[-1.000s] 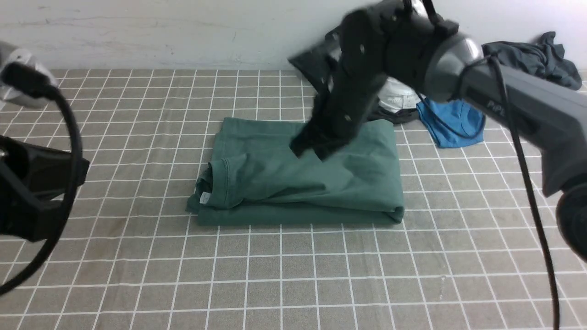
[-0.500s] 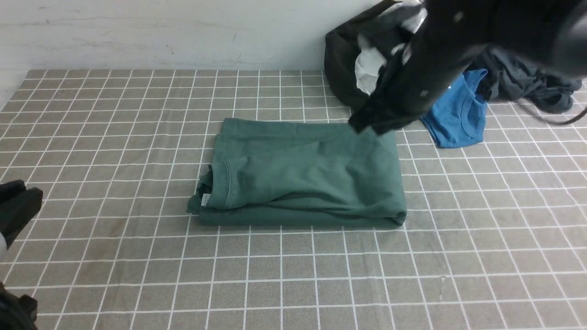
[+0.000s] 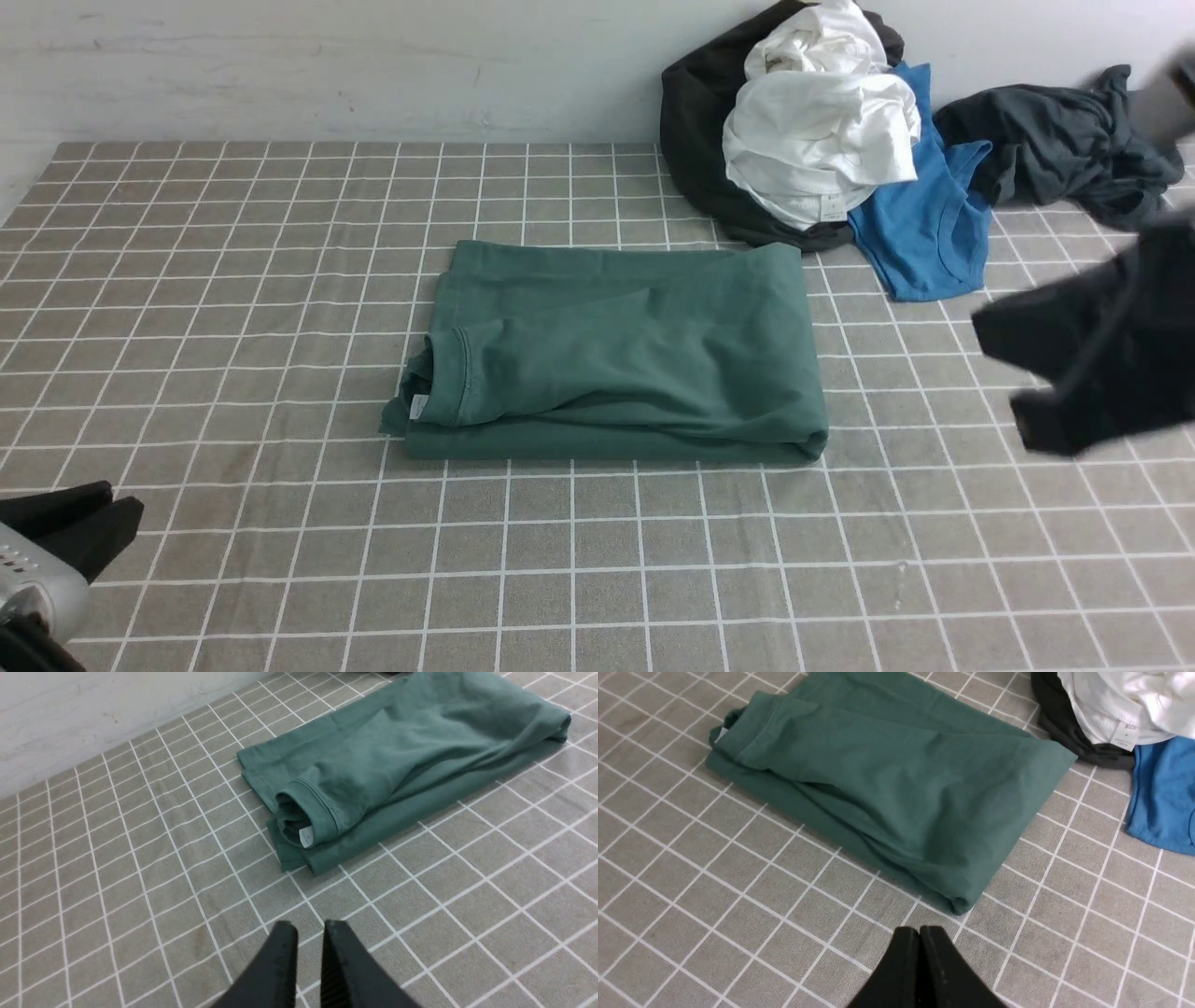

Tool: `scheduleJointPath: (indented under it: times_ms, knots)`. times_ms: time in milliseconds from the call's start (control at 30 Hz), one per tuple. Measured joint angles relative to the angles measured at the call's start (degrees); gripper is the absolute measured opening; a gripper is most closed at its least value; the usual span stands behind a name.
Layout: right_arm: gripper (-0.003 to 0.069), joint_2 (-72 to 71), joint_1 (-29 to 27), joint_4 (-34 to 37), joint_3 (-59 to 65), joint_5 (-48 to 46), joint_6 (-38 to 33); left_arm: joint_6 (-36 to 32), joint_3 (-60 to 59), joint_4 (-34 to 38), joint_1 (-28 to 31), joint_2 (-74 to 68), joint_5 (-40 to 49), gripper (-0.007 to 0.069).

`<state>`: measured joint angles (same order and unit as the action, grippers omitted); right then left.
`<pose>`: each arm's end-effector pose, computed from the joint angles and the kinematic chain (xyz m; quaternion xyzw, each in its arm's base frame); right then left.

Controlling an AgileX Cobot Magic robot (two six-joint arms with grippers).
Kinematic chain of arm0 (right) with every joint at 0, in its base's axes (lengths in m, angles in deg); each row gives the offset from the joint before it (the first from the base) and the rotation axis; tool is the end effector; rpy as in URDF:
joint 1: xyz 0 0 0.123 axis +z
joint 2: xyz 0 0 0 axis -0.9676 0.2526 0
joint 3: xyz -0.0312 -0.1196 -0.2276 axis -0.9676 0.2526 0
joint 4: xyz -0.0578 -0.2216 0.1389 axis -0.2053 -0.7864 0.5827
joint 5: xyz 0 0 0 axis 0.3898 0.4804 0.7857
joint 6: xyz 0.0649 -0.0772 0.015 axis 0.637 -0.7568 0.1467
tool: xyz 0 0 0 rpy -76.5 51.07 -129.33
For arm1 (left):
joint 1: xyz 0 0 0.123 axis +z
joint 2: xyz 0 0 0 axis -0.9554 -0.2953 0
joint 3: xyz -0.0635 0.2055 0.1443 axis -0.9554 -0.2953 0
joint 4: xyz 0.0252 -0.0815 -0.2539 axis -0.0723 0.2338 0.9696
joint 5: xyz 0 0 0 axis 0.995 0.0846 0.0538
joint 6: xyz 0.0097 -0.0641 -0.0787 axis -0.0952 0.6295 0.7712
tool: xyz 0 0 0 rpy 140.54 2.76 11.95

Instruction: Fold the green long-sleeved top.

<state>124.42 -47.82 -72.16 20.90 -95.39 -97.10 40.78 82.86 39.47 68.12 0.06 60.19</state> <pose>0.2005 0.1083 0.3046 -0.2640 0.8656 0.0961 0.4145 0.1343 -0.0372 0.2794 0.2288 0.8052 -0.0482 0.5450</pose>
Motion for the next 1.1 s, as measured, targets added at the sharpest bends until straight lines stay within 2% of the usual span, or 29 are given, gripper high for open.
scheduleJointPath:
  times_ms: [33,133,233,400,567,667,733,833,933,1000,1100]
  knots:
    - [-0.0014,-1.09,0.00,0.08,0.80,1.25,0.00,0.00,0.00,0.00,0.00,0.00,0.08,0.0068]
    - [-0.0014,-9.78,0.00,1.46,14.56,10.82,0.00,0.00,0.00,0.05,0.00,0.00,0.57,0.0068]
    - [-0.0014,-15.35,0.00,2.14,21.44,13.70,0.00,0.00,0.00,0.05,0.00,0.00,0.81,0.0068]
    - [-0.0014,-23.93,0.00,3.42,32.38,13.49,0.34,0.00,0.00,0.05,0.00,0.00,1.14,0.0068]
    - [-0.0014,-29.18,0.00,-2.11,37.88,9.95,0.34,0.00,-0.05,0.05,0.00,0.00,1.14,0.0068]
    - [-0.0014,-32.85,-0.36,-6.49,38.70,10.98,0.47,0.00,-0.05,0.05,0.00,0.00,1.14,0.0068]
    - [-0.0014,-39.48,-3.52,-10.00,40.12,13.49,2.77,0.00,-0.05,0.05,0.00,0.00,1.14,0.0068]
    - [-0.0014,-44.24,-7.38,-10.62,41.47,16.55,6.21,0.00,-0.05,0.05,0.00,0.00,1.14,0.0068]
    - [-0.0014,-50.25,-14.90,-10.61,45.13,24.04,10.44,0.00,-0.05,0.06,0.00,0.00,1.14,0.0068]
    - [-0.0014,-52.02,-19.21,-8.70,47.96,27.95,10.49,0.00,-0.05,0.06,0.00,0.00,1.14,0.0068]
    - [-0.0014,-53.09,-22.50,-6.74,49.68,30.99,9.73,0.00,-0.05,0.06,0.00,0.00,1.14,0.0068]
